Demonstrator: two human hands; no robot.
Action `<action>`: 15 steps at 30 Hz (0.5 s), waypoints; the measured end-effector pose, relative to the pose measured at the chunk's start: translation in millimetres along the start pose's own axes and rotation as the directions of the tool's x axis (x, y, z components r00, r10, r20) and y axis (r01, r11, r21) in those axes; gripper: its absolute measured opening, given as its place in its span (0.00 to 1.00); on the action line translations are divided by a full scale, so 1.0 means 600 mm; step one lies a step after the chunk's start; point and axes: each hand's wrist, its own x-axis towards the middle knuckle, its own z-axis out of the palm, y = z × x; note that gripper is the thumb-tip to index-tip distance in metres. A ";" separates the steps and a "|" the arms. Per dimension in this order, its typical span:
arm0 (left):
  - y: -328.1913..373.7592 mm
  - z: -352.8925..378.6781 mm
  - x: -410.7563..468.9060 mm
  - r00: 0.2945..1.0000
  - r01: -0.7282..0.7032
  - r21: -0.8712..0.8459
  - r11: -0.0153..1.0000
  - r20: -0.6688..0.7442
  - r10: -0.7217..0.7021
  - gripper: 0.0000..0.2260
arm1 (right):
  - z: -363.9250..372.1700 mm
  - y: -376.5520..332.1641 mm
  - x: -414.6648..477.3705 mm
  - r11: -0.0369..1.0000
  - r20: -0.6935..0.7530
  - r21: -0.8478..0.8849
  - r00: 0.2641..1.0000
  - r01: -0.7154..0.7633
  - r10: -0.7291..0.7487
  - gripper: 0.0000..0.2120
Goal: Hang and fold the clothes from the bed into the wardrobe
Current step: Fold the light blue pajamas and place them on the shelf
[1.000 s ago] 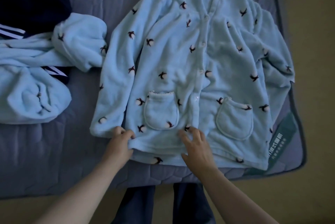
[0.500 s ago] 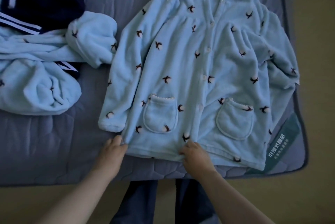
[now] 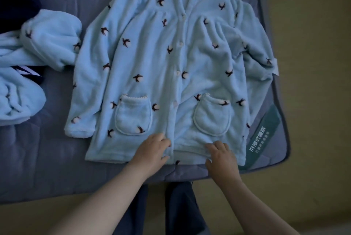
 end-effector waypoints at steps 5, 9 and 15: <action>0.048 0.042 0.042 0.998 -0.002 0.262 0.965 0.055 -0.013 0.17 | 0.029 0.023 0.025 0.998 -0.016 -0.040 0.998 0.056 -0.057 0.17; 0.068 0.055 0.080 0.997 0.054 0.351 0.935 -0.076 -0.030 0.17 | 0.047 0.053 0.044 0.995 -0.046 0.023 0.994 0.098 -0.097 0.12; 0.078 0.046 0.061 0.994 -0.076 0.354 0.932 0.104 0.041 0.10 | 0.045 0.089 0.005 0.966 -0.053 0.230 0.993 0.116 -0.106 0.06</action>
